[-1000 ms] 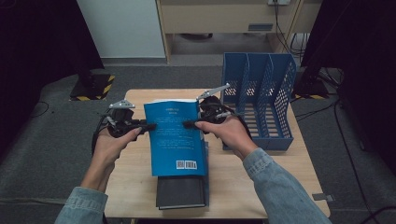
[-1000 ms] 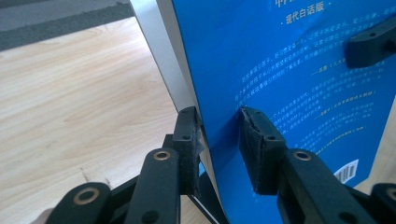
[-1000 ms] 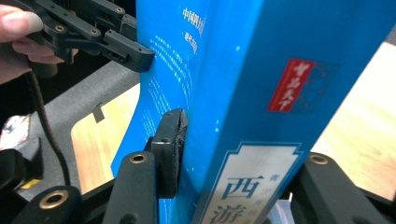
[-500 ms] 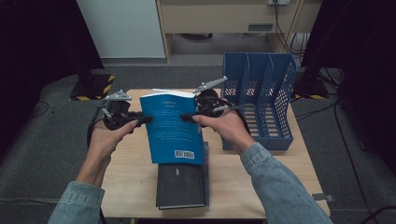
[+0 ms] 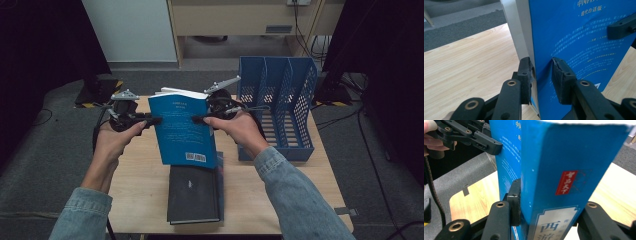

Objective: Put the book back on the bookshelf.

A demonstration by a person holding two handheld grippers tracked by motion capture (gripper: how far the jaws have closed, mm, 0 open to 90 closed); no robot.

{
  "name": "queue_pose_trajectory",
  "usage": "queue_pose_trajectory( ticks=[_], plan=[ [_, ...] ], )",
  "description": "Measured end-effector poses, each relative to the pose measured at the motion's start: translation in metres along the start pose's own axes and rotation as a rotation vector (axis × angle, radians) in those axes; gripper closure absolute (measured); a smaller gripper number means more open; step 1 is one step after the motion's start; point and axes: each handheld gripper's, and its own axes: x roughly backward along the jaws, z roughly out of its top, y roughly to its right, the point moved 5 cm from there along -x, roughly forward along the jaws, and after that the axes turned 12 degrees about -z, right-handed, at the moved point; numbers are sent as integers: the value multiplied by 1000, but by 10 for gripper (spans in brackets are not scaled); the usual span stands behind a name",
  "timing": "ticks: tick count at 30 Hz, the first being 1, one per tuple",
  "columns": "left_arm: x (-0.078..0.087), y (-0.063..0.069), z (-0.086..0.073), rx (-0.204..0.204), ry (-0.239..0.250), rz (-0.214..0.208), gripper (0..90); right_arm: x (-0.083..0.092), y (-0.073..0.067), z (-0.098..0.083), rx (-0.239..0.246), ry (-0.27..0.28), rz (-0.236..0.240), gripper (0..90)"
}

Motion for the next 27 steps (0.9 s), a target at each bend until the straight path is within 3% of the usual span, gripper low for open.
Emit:
queue_pose_trajectory(
  ticks=[6,12,17,27],
  plan=[
    [3,5,-2,-7,-2,-4,692,3,-3,-3,16,0,-2,598],
    [7,21,-5,-42,-17,6,692,14,-12,-12,36,-6,2,596],
    [11,31,-9,-57,-13,-10,702,23,-17,-19,68,-20,6,588],
    [17,41,-15,-88,-8,-17,704,29,-26,-7,145,-41,30,565]
  ],
)
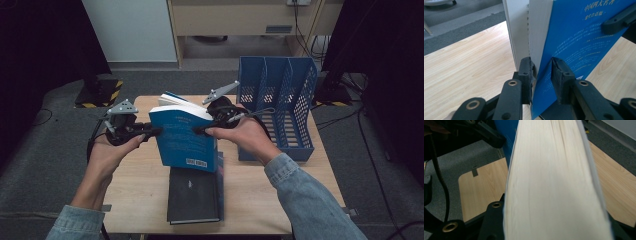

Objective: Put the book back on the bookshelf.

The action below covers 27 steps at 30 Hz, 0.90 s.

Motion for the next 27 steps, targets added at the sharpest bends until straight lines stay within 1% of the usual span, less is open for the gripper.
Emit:
queue_pose_trajectory(
  ticks=[2,4,6,9,12,13,18,21,23,26,27],
  plan=[
    [0,1,0,-1,1,0,703,1,-1,2,3,-1,4,560],
    [1,2,-2,-1,4,1,702,2,-3,6,21,-3,9,552],
    [2,3,-4,4,12,-5,702,2,-5,9,31,-8,12,548],
    [2,2,-6,15,25,-16,703,3,-8,13,58,-13,17,536],
    [2,2,-7,22,33,-17,706,4,-10,17,68,-13,24,532],
    [2,1,-8,28,40,-15,713,3,-12,20,78,-15,22,532],
    [2,0,-11,38,60,-13,715,2,-11,21,83,-12,25,554],
    [0,-2,-15,52,79,-17,690,2,-11,21,87,-10,31,562],
    [-1,-4,-20,64,88,-11,619,2,-11,21,92,-10,26,566],
    [-2,-6,-29,76,104,-6,569,2,-10,21,90,-6,31,568],
    [-2,-7,-35,83,111,-3,550,2,-11,20,86,-8,31,568]
  ],
)
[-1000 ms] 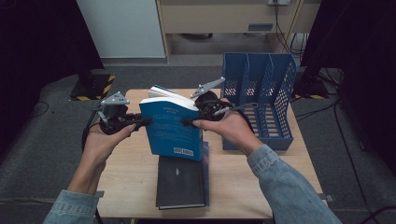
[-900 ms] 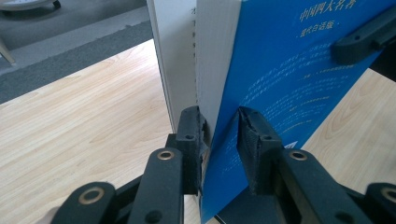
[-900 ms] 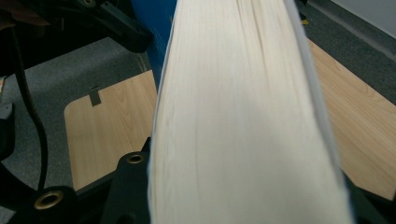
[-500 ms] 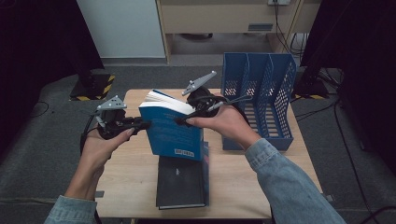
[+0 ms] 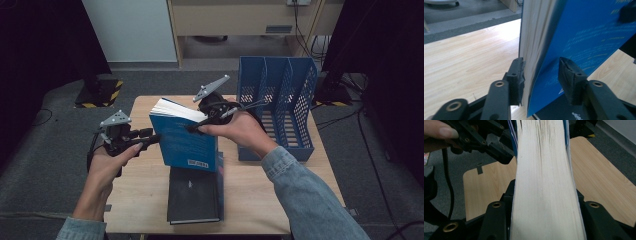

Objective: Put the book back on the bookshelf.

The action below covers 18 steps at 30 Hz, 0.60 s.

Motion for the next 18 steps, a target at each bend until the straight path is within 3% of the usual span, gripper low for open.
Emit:
queue_pose_trajectory(
  ticks=[4,6,8,9,18],
  plan=[
    [-2,-3,-16,21,2,10,500,0,-1,0,8,0,4,566],
    [-6,-9,-34,41,-8,43,473,1,-2,1,10,-6,3,564],
    [-9,-13,-46,80,0,41,435,1,-2,1,16,-10,1,563],
    [-9,-13,-46,80,0,41,426,0,-2,2,16,-11,-1,562],
    [-24,-41,-102,180,-25,71,421,0,-2,4,25,-31,-3,555]
  ],
)
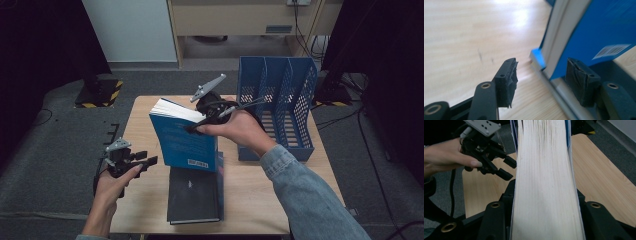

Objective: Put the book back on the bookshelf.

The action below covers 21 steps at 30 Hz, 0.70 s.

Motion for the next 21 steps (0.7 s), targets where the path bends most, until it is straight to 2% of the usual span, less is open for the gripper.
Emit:
queue_pose_trajectory(
  ticks=[2,3,4,5,7,9,10,14,21],
  plan=[
    [-4,-13,-13,16,-31,26,415,-1,0,1,1,-2,-4,552],
    [-4,-13,-13,16,-31,26,411,-1,0,1,1,-2,-4,552],
    [-6,-20,-20,32,-30,43,406,0,0,1,0,-8,-6,550],
    [-6,-20,-20,32,-30,43,401,0,0,1,0,-8,-6,550],
    [-10,-26,-30,49,-45,53,382,0,-1,2,-1,-5,-8,548],
    [-10,-27,-32,46,-52,57,371,0,-1,2,1,-3,-8,547],
    [-11,-30,-35,44,-58,79,356,0,-1,2,-3,-5,-8,546],
    [-12,-35,-37,44,-63,107,292,1,-2,3,-6,-6,-6,545],
    [-13,-37,-39,44,-71,121,279,0,-4,7,0,-11,-2,518]
  ],
)
